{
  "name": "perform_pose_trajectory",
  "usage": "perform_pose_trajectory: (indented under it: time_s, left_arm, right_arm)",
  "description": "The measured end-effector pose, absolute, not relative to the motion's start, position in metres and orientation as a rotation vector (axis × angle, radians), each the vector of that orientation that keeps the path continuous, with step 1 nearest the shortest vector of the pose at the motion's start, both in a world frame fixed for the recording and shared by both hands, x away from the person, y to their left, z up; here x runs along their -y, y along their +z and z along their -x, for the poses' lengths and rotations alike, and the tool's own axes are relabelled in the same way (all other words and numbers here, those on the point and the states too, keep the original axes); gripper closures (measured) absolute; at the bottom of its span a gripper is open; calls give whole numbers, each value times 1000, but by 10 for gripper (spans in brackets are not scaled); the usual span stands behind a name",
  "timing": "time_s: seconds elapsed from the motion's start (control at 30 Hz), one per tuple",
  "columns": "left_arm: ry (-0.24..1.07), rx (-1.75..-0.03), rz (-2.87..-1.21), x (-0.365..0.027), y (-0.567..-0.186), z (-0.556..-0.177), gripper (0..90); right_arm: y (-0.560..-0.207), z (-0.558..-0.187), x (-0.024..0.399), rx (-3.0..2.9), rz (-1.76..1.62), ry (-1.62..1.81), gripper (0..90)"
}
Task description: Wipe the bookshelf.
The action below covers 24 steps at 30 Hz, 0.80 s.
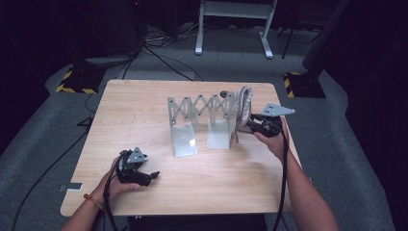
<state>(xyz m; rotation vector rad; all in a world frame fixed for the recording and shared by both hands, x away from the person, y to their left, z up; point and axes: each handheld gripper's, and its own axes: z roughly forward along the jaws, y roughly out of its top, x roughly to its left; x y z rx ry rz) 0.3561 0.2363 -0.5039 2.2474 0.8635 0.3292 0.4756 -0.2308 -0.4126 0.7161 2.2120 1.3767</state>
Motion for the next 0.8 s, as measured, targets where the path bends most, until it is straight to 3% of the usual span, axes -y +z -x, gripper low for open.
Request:
perform_pose_trajectory:
  time_s: [0.47, 0.8]
  left_arm:
    - [332, -867, -2245, -236, -504, -356, 149]
    - [327, -869, -2245, -236, -504, -356, 149]
  right_arm:
    - [-479, -463, 213, -2480, -748, 1184, 705]
    - [-431, -439, 215, -2302, -645, 1378, 707]
